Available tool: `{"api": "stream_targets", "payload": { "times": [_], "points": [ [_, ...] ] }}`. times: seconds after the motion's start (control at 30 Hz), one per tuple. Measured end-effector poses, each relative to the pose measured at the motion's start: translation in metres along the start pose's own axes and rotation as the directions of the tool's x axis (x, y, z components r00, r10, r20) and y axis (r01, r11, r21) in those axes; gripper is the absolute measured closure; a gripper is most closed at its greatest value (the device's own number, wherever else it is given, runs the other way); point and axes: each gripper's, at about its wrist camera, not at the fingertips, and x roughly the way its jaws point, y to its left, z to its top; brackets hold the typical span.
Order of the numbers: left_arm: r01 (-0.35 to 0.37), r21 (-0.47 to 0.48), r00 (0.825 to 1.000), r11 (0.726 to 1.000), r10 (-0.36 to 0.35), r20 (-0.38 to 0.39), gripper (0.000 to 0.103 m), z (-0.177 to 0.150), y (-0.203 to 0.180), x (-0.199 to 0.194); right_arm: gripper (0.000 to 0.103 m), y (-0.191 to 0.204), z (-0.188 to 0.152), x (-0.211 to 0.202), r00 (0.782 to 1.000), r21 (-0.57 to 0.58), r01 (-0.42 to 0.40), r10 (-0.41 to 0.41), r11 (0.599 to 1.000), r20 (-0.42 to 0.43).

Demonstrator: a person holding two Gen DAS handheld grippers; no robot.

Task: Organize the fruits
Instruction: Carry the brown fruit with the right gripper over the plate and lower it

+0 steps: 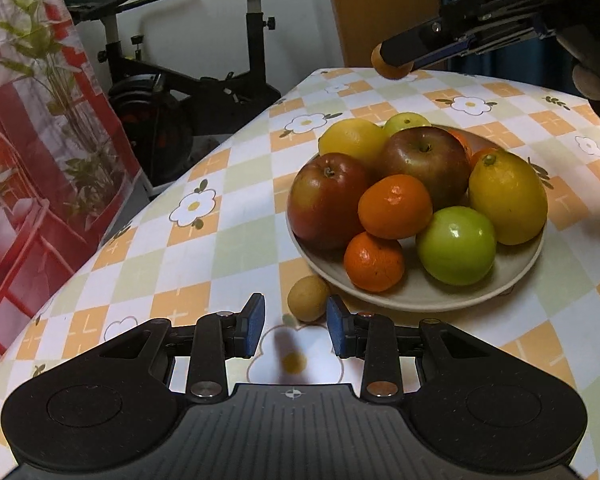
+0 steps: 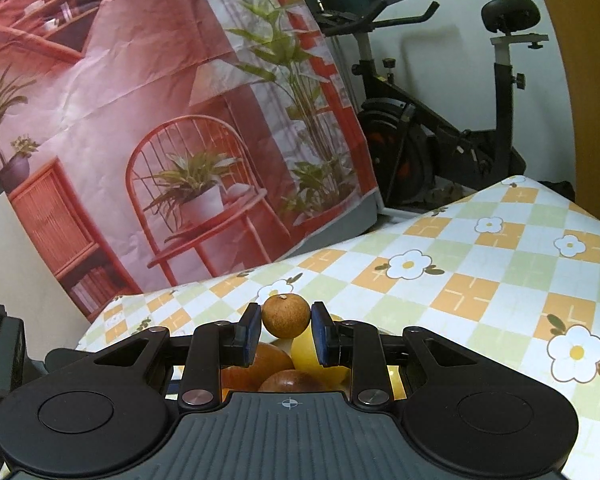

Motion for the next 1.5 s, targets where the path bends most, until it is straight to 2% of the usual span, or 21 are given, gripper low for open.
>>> {"api": "stream_targets", "payload": {
  "times": [0.13,0.27,0.6,0.73,0.87,1.03,1.17,1.5],
  "points": [
    [0.017,0.069,1.0,0.997,-0.017,-0.001,0.073,-0.001,-0.004,0.004,0.078,-0.002,-0.002,0.002,1.0,0.004,0.005,-0.005,1.0,-0.01],
    [0.017,0.126,1.0,0.992,-0.016,-0.015,0.074,-0.002,-0.01,0.009,0.078,-0.002,-0.004,0.004,1.0,0.005,0.007,-0.007,1.0,-0.018],
    [0.019,0.139,1.0,0.99,-0.021,0.016,0.075,-0.003,-0.01,0.007,0.078,-0.007,-0.008,0.006,0.999,0.019,0.009,-0.008,1.0,-0.035],
    [0.026,0.117,0.999,0.993,-0.029,0.022,0.075,-0.008,-0.01,0.002,0.078,-0.008,-0.01,0.004,0.999,0.025,0.009,-0.008,1.0,-0.038],
    [0.003,0.083,1.0,0.997,-0.005,0.023,0.075,-0.013,-0.011,-0.006,0.078,-0.008,-0.011,0.001,0.999,0.026,0.003,-0.002,1.0,-0.037],
    [-0.041,-0.029,0.998,0.999,0.042,0.052,0.075,-0.018,-0.005,-0.024,0.078,-0.008,-0.016,-0.004,0.999,0.03,-0.001,0.002,1.0,-0.039],
    [-0.046,-0.095,0.994,0.994,0.055,0.093,0.075,-0.017,-0.004,-0.04,0.078,-0.011,-0.019,-0.01,0.999,0.038,0.004,-0.003,0.999,-0.04],
    [-0.013,-0.09,0.982,0.996,0.029,0.186,0.075,0.009,-0.032,-0.055,0.078,-0.023,-0.025,-0.028,1.0,0.049,0.02,-0.019,0.999,-0.024]
  ]
}}
